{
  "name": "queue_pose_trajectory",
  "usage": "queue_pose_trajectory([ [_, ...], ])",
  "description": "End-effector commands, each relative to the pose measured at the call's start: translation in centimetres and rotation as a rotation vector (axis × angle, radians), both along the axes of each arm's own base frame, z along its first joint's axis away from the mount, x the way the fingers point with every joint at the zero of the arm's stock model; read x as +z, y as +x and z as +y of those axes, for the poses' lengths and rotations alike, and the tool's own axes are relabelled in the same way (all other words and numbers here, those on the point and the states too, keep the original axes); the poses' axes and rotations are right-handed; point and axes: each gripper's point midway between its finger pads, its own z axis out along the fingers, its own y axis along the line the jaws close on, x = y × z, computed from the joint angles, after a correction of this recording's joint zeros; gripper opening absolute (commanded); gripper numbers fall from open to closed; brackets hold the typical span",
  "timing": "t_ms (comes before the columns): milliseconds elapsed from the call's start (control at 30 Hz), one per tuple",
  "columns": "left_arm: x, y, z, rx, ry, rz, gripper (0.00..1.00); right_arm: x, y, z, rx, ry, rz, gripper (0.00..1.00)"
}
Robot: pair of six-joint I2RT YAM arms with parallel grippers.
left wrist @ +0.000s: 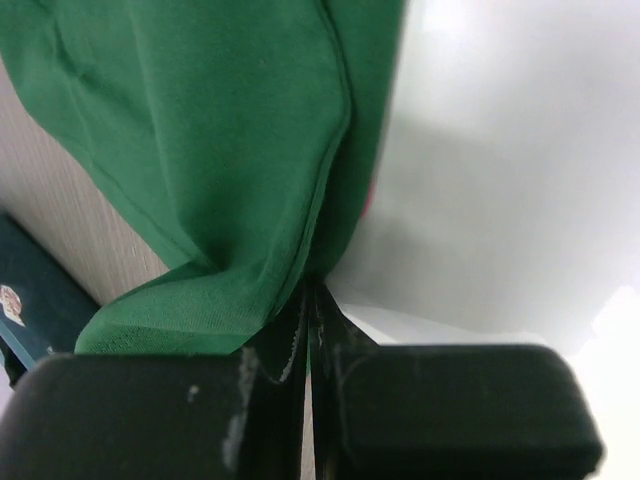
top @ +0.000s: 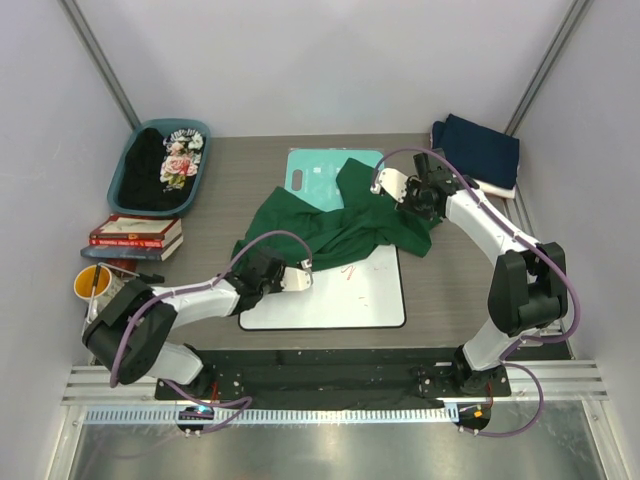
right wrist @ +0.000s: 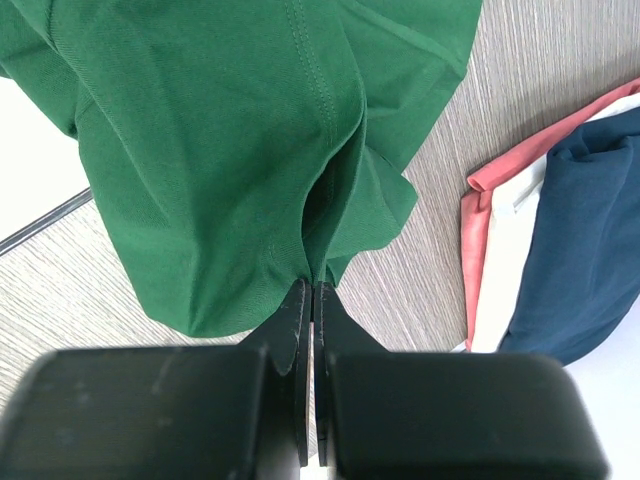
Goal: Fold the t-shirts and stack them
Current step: Flatten out the tshirt
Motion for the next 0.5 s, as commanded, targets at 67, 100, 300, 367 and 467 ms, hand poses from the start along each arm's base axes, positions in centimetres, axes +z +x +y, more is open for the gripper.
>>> queue_pose_trajectory([
  [67, 1.3, 1.6, -1.3, -0.001, -0.065, -0.023, 0.0, 1.7, 0.6, 0.1, -0.018, 0.01, -0.044, 0.01],
  [100, 1.5, 1.7, -1.3, -0.003, -0.064, -0.026, 0.0, 1.6, 0.5, 0.1, -0.02, 0.009, -0.043, 0.01],
  [300, 3.4, 1.5, -2.1, -0.024, -0.1, 0.015, 0.0, 1.9, 0.8, 0.2, -0.017, 0.008, -0.049, 0.01],
  [367, 3.9, 1.0, -2.6, -0.029, -0.111, 0.074, 0.13, 1.9, 0.9, 0.1, -0.013, 0.004, -0.054, 0.01],
  [467, 4.0, 0.6, -2.9, -0.034, -0.129, 0.103, 0.65, 1.9, 1.1, 0.2, -0.01, 0.002, -0.053, 0.01],
])
